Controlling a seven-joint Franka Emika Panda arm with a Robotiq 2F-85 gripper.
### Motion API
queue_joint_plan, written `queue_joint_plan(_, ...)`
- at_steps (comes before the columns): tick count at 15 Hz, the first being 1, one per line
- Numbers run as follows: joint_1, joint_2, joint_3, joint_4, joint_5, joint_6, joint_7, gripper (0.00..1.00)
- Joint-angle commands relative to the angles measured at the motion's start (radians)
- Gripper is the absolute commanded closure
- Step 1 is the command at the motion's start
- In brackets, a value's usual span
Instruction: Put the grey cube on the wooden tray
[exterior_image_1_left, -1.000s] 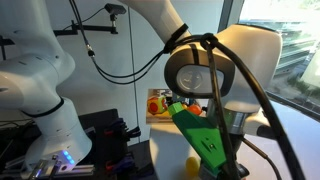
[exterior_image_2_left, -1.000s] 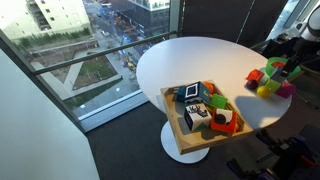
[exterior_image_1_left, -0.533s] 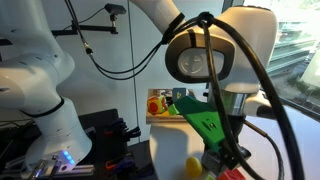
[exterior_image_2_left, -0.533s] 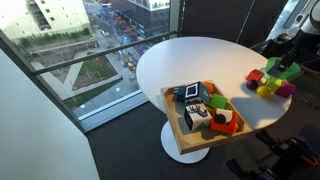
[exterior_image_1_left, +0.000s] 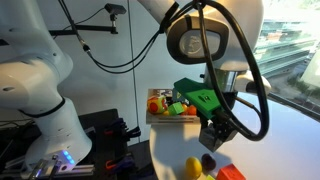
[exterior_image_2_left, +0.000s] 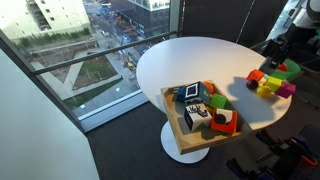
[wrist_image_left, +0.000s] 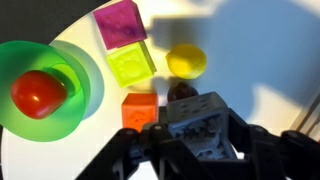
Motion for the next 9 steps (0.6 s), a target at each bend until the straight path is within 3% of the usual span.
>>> queue_joint_plan(1,0.028,-0.066,0.021,-0.016,0.026,-0.070,0.017,0.68)
queue_joint_plan(9,0.102,-0.164,0.070,-0.029,0.049,-0.206,0.028,0.68)
